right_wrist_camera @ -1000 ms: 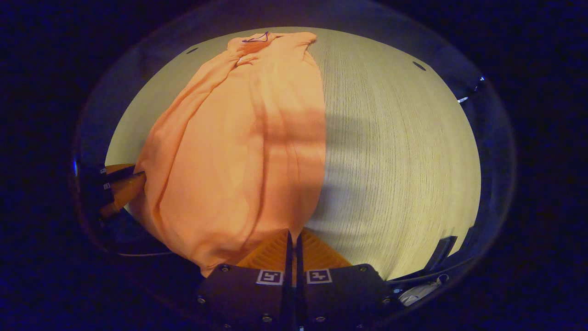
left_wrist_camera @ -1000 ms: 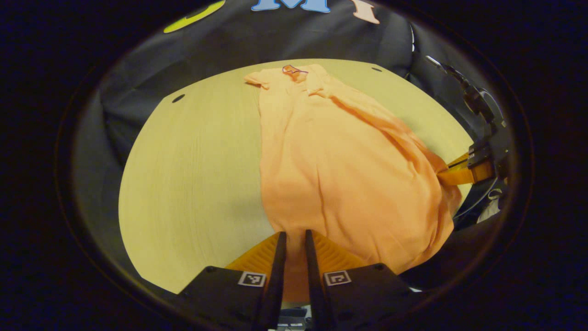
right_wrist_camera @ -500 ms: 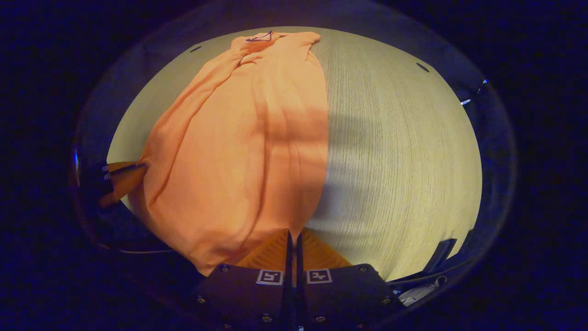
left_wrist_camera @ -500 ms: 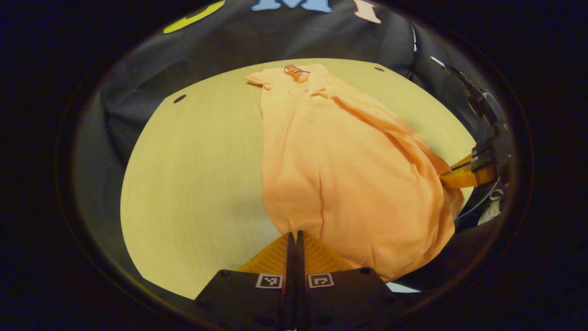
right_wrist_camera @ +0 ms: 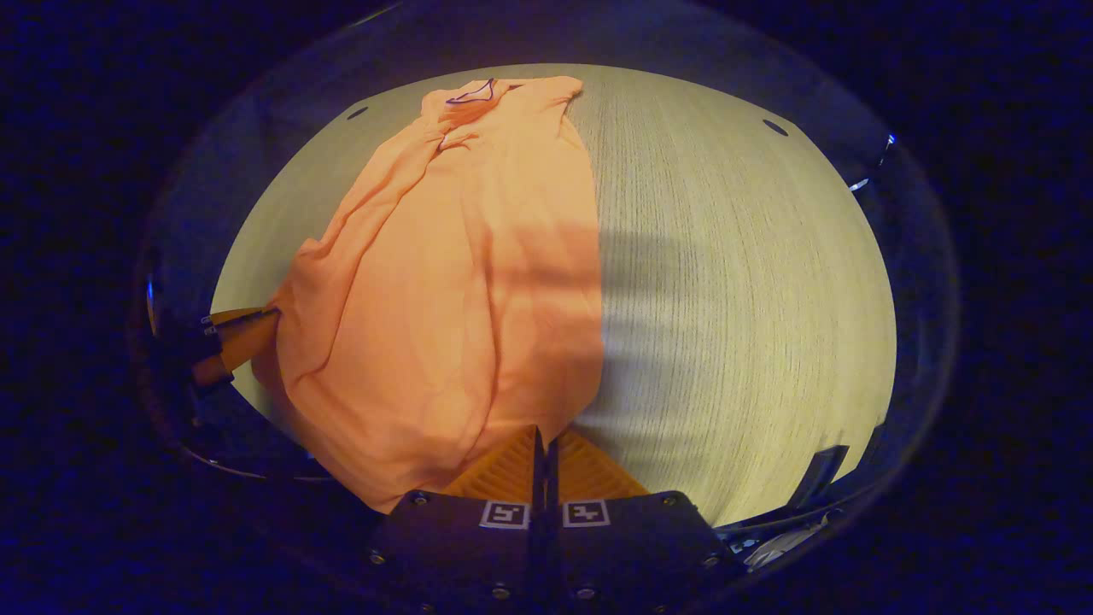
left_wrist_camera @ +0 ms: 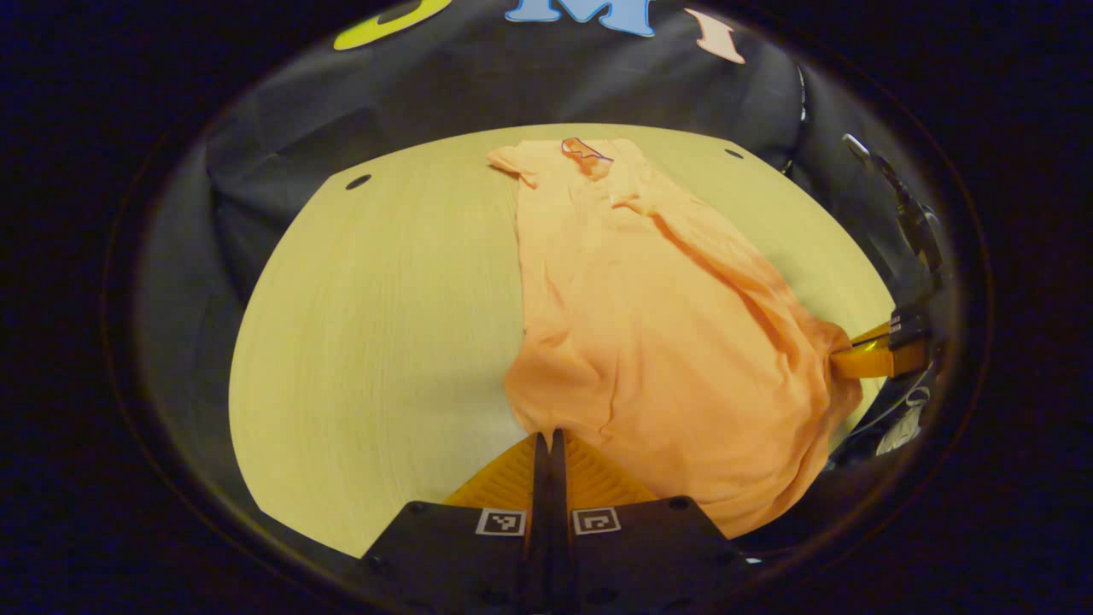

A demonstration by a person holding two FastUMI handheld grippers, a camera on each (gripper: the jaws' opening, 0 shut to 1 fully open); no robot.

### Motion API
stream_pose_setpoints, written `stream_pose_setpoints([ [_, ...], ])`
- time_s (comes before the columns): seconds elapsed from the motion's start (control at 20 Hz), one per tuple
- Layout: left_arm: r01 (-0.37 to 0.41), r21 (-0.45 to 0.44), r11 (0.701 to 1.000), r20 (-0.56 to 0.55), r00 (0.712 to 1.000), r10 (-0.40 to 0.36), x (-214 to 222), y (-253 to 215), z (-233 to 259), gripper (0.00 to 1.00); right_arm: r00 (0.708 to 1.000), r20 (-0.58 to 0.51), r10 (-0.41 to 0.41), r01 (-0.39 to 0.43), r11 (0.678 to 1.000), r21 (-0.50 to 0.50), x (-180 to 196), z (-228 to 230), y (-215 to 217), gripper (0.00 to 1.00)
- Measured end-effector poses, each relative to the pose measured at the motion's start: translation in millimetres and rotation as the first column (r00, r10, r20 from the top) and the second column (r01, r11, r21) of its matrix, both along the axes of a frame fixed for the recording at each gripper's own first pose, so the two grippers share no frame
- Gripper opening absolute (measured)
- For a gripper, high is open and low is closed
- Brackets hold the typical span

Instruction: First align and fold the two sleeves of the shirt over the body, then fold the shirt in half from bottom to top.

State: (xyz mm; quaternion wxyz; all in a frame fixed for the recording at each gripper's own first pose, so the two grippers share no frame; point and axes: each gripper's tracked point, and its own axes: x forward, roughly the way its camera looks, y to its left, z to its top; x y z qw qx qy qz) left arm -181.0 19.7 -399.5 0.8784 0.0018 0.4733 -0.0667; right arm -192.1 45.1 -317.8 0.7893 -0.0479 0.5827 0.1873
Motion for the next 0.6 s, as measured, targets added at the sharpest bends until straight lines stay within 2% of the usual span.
stream_pose_setpoints([
  [0.35,-0.032,0.011,0.999,0.119,0.992,0.031,90,20,43,0.06,0.994,0.111,-0.011,0.005,0.999,0.049,82,35,18,0.0],
  [0.6,-0.058,0.006,0.998,0.189,0.98,0.056,159,35,66,0.05,0.979,0.199,-0.031,0.013,0.996,0.09,163,61,32,0.0],
])
